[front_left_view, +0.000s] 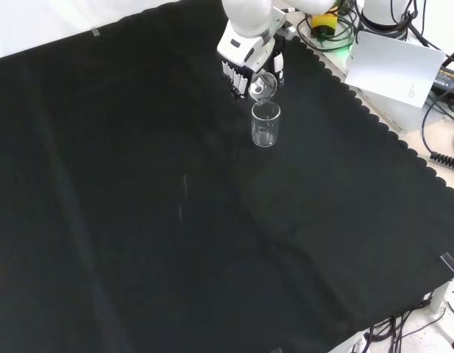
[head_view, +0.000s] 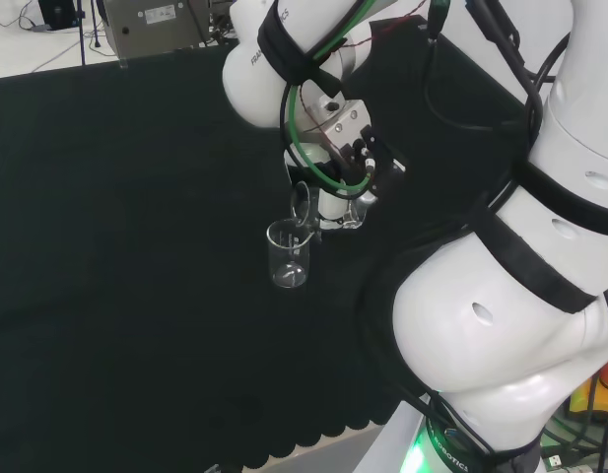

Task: Pour the water from the handheld beaker into the one on the table.

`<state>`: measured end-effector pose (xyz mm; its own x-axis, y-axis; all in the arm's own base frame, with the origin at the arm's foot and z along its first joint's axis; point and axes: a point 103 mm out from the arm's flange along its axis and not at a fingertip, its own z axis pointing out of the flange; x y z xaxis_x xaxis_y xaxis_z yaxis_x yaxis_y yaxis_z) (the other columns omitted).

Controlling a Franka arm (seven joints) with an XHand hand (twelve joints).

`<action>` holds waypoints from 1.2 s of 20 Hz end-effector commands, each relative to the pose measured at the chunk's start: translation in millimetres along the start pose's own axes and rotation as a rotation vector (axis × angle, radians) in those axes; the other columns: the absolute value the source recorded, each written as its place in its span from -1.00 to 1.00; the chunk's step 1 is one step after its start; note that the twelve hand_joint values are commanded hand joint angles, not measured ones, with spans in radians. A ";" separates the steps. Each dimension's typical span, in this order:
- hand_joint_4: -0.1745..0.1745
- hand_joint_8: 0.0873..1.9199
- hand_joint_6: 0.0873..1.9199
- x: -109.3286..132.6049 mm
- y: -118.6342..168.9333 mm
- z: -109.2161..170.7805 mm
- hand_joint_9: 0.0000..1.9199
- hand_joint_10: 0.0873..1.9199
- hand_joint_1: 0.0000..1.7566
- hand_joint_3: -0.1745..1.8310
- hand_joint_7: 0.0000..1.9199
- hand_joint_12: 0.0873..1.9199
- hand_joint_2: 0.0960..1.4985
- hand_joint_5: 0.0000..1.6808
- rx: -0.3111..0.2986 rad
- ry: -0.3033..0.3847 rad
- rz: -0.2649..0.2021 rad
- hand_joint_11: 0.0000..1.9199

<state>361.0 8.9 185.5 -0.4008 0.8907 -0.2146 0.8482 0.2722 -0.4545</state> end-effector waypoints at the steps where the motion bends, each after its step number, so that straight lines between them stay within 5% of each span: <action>1: -0.64 -1.00 -0.90 6.3 2.3 -6.2 1.00 -0.96 0.38 -0.49 0.96 -0.55 -0.03 0.75 0.014 -0.056 -0.007 0.58; 24: -0.74 -1.00 -0.87 20.1 6.6 -17.1 1.00 -0.95 0.38 -0.44 0.96 -0.57 -0.06 0.74 0.071 -0.235 0.027 0.60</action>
<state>364.0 32.2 193.0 -0.4493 0.8015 -0.3947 0.8389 0.2264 -0.4950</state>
